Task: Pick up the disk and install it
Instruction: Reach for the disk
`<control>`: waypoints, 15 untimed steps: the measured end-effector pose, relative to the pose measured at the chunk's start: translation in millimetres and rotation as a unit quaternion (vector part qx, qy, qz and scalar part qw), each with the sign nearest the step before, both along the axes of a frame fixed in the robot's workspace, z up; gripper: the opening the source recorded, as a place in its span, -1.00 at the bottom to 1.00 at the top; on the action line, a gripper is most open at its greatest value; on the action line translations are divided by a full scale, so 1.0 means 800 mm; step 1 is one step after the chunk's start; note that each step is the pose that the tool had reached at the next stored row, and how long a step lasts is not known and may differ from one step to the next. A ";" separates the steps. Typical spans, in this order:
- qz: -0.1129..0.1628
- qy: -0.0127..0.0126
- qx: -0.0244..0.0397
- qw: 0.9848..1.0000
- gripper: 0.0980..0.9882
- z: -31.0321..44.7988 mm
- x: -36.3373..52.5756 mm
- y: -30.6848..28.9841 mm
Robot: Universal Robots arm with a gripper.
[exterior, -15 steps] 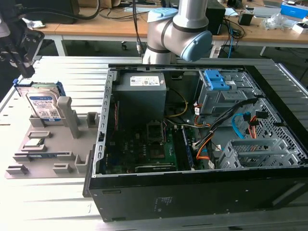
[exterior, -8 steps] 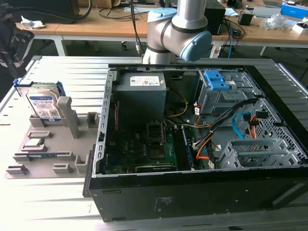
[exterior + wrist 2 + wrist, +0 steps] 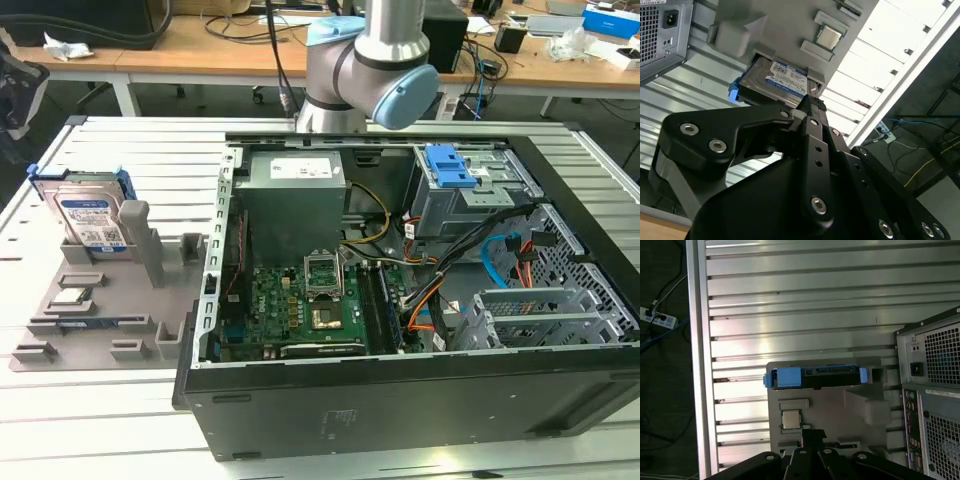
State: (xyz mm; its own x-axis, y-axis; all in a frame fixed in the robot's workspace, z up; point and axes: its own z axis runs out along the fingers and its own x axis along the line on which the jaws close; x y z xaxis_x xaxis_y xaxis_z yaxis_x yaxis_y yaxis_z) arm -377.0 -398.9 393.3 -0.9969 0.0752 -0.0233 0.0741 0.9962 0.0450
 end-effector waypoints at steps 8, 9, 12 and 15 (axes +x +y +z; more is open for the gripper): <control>0.000 0.000 0.000 1.000 -0.98 0.0000 -0.019 0.0001; 0.000 0.000 0.000 1.000 -0.98 0.0000 -0.020 0.0000; 0.000 0.000 0.000 1.000 -0.98 0.0000 -0.021 0.0000; 0.000 0.000 0.000 1.000 -0.98 0.0000 -0.021 0.0000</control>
